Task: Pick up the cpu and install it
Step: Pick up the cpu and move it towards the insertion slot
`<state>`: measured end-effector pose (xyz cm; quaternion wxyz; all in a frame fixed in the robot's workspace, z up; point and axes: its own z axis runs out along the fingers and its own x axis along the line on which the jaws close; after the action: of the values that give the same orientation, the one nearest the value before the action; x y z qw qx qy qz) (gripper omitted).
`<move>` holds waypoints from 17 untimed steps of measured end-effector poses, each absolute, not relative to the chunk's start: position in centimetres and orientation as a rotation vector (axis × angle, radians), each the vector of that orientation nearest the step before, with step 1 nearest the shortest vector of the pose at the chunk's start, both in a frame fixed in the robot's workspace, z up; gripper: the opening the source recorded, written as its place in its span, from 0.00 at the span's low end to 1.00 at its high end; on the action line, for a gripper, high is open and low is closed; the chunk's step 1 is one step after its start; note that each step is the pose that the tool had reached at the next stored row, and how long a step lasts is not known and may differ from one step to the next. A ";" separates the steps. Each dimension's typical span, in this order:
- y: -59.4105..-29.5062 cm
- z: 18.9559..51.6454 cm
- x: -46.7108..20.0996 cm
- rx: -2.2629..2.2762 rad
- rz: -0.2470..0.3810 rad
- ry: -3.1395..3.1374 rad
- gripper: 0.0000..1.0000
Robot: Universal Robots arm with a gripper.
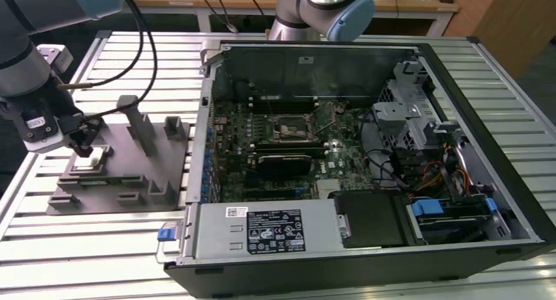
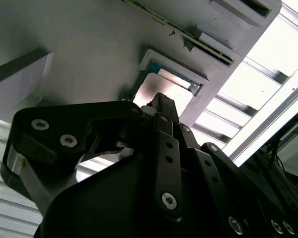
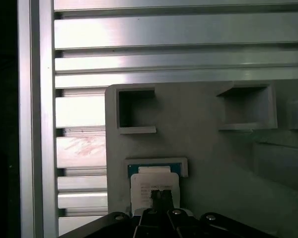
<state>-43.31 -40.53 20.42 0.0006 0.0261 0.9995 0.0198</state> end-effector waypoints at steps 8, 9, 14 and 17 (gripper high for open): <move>-40.5 19.8 -43.3 0.082 0.057 3.144 0.11; -40.5 19.8 -43.3 0.082 0.056 3.144 0.11; -40.5 19.8 -43.3 0.082 0.056 3.144 0.11; -40.5 19.8 -43.3 0.082 0.056 3.144 0.17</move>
<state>-43.31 -40.53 19.78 -0.0018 0.0262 0.9995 0.0178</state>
